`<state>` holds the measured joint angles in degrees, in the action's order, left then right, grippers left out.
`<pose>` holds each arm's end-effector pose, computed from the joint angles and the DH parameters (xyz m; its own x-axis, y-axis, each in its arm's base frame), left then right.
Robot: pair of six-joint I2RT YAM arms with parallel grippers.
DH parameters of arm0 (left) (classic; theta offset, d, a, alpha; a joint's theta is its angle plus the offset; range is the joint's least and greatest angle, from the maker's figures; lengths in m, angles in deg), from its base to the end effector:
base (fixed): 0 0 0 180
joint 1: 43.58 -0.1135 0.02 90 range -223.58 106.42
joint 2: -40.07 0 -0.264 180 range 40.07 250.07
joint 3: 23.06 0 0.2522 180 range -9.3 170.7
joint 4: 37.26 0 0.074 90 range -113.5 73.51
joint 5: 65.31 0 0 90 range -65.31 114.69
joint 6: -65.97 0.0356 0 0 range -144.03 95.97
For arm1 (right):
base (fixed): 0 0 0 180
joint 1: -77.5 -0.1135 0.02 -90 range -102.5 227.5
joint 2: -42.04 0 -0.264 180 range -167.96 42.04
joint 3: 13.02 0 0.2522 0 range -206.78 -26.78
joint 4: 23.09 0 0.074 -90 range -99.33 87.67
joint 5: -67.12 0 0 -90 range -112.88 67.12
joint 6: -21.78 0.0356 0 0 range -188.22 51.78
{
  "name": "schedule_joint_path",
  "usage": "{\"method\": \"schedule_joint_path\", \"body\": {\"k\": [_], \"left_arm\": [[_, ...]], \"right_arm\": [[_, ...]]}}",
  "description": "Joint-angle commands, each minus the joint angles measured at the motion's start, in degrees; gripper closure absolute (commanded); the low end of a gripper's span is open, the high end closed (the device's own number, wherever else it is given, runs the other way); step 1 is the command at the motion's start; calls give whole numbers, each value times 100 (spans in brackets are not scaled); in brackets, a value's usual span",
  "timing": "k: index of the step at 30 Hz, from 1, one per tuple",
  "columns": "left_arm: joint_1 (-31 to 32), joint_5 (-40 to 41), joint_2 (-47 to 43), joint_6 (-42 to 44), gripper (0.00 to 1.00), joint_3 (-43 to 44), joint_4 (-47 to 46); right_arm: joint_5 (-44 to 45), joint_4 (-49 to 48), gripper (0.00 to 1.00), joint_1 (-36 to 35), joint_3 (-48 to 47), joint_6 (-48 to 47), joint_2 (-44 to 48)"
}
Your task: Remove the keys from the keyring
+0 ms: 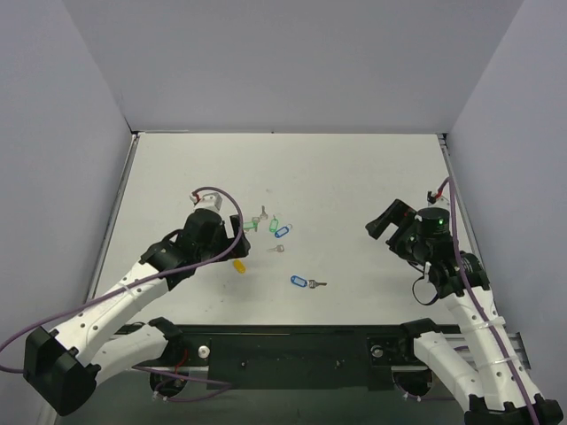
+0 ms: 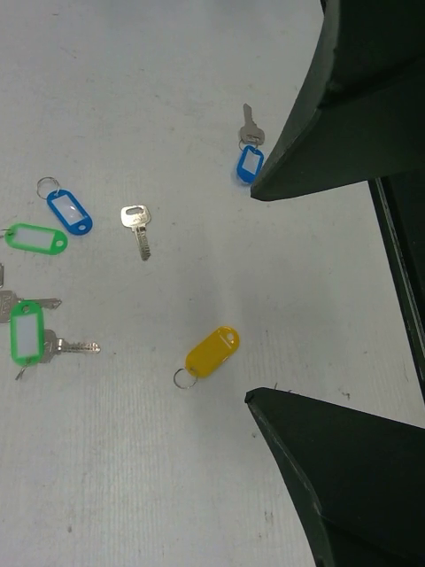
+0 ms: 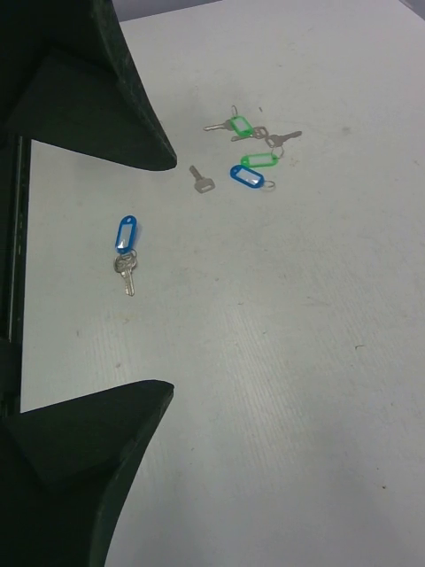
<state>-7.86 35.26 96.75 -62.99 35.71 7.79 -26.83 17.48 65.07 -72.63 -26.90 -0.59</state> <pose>0.1717 -0.1154 0.2690 -0.7226 -0.2417 -0.6477 0.0136 0.9317 -0.3630 0.1629 0.0384 0.3221 -0.4760 0.5696 -0.6701 0.0505 0.7784 0.6258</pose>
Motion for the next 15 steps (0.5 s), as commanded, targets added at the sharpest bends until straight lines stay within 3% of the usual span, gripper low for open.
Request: {"method": "schedule_joint_path", "body": {"k": [1,5,15], "left_arm": [[93,113,-193,-94,2,-98,-404],[101,-72,-228,-191,2,-264,-465],[154,-1047,-615,-376,2,-1064,-1695]], "right_arm": [[-484,-27,0,-6,32,-10,36],[-783,-27,0,-23,93,-1,97],[-1223,-9,0,-49,304,113,430]]}}
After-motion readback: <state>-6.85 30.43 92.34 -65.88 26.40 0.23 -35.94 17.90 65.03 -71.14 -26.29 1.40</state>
